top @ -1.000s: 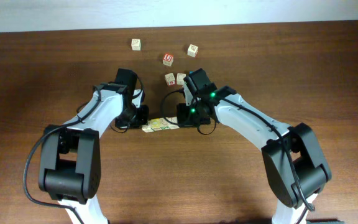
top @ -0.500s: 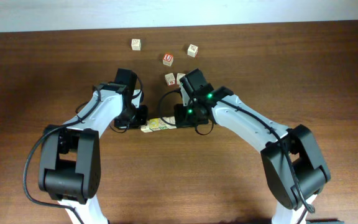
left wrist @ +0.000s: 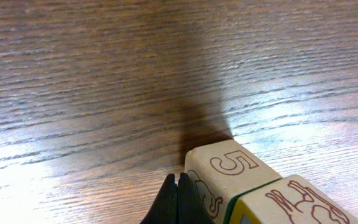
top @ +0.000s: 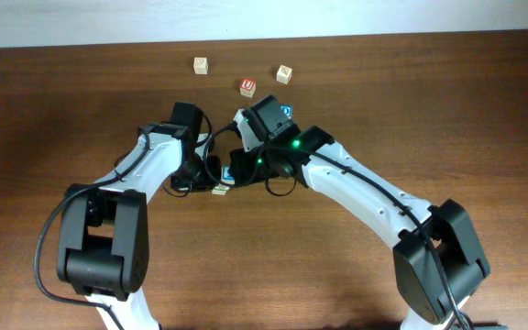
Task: Rotate 4 blocks
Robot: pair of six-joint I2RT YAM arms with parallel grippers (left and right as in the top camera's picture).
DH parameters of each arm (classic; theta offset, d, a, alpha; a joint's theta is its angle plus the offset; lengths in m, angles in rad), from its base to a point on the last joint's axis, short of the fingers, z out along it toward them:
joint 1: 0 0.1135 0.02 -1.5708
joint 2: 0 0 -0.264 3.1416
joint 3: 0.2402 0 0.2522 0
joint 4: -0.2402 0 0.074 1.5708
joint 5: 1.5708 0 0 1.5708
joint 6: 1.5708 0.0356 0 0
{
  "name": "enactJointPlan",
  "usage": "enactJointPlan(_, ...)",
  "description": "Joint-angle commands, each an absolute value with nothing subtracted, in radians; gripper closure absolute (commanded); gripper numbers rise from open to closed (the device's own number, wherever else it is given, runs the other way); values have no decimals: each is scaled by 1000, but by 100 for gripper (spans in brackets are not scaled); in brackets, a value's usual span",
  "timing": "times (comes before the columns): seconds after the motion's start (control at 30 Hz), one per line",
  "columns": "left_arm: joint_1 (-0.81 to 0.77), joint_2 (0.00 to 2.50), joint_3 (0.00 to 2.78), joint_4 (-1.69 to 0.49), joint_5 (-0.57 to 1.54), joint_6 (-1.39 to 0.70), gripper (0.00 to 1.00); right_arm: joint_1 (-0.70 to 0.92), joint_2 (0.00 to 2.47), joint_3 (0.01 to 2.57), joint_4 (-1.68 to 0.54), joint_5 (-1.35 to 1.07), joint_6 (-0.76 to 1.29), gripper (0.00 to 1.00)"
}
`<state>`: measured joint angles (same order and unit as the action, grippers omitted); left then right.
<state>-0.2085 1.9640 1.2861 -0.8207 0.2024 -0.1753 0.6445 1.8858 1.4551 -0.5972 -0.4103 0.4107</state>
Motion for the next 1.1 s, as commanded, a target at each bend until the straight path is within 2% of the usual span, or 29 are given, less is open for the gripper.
enactJointPlan(0.0, -249, 1967, 1289, -809, 371, -178, 100, 689, 1921, 1438, -594, -464, 400, 96)
enactJointPlan(1.07, -103, 1967, 1325, -840, 337, -193, 100, 707, 1942, 1438, -481, -354, 427, 96)
